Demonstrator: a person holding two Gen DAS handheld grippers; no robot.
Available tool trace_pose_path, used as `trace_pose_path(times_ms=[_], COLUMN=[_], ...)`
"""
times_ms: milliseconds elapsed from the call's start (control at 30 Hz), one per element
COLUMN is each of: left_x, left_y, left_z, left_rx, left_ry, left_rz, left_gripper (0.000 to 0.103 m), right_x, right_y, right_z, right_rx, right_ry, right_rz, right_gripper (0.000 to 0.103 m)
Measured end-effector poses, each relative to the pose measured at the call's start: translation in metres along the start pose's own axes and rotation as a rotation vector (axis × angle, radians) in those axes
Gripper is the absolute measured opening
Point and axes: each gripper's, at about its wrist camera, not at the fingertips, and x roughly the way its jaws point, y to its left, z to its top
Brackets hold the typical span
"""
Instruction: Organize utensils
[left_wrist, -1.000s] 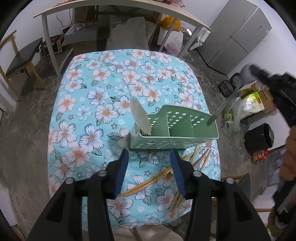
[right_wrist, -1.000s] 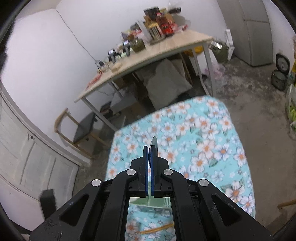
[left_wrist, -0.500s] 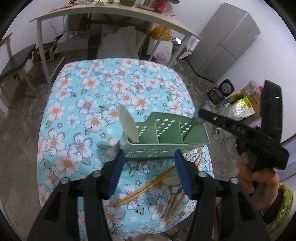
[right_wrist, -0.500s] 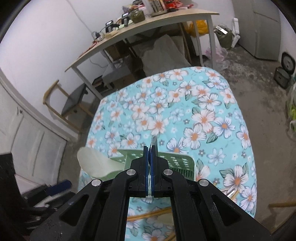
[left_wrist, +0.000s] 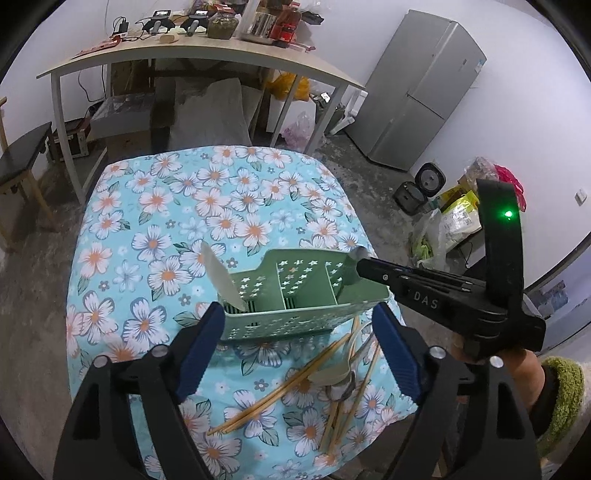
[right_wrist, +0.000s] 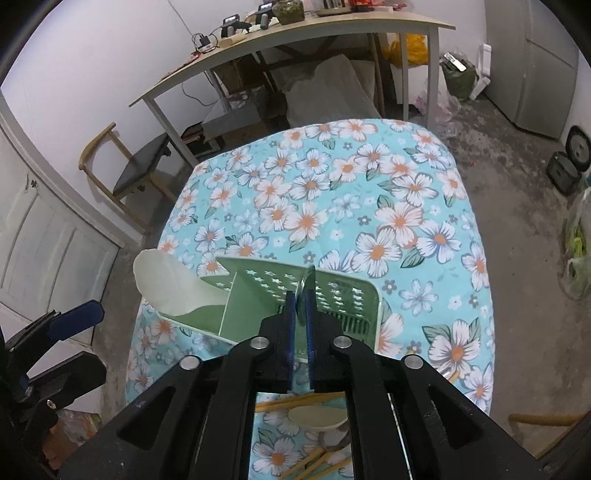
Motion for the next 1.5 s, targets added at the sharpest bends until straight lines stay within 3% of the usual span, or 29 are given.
trace_pose_path(times_ms=[67,333,567,767,967,1167,1333,1500], left_x=[-0.001,-0.004,-0.005,0.003,0.007,0.028,0.034,0.041], left_y=[0.000,-0.005,-0.006,-0.008,-0.016,-0.030,-0.036,-0.045], left_z=[0.001,0.003,0.000,-0.007,-0.019,-0.040,-0.053,-0.059], left_rx=[-0.009,-0.003,-0.014,-0.032,0.031,0.115,0.139,0.183], left_ry=[-0.004,-0.020,-0.016,0.042,0.077,0.204,0.249,0.281], left_rz=[-0.003,-0.023,-0.036,-0.032,-0.065,-0.029,0.016,0.054], left_gripper=[0.086,0.094,0.097,0.097,0.097,0.097,0.097,0.097], right_x=[-0.003,-0.029,-0.046,-0.053,-0.048,-0.047,-0.048,-0.043], right_y=[-0.001,-0.007,-0.019,-0.025,-0.033,-0.038,-0.045,-0.032], right_z=[0.000,0.000,-0.022,-0.049,-0.077,-0.093,-0.089,-0.094], right_rx=[0.003,0.013,0.007,-0.021,-0.046,-0.047,-0.047,-0.151], right_ry=[0.000,-0.011,0.043,0.082,0.178,0.235,0.199,0.149], right_rz=[0.000,-0.016,-0.107,-0.207,-0.280,-0.343,-0.371,-0.346], right_gripper=[0.019,0.034,0.065,0.088,0.093,0.095,0.095,0.095])
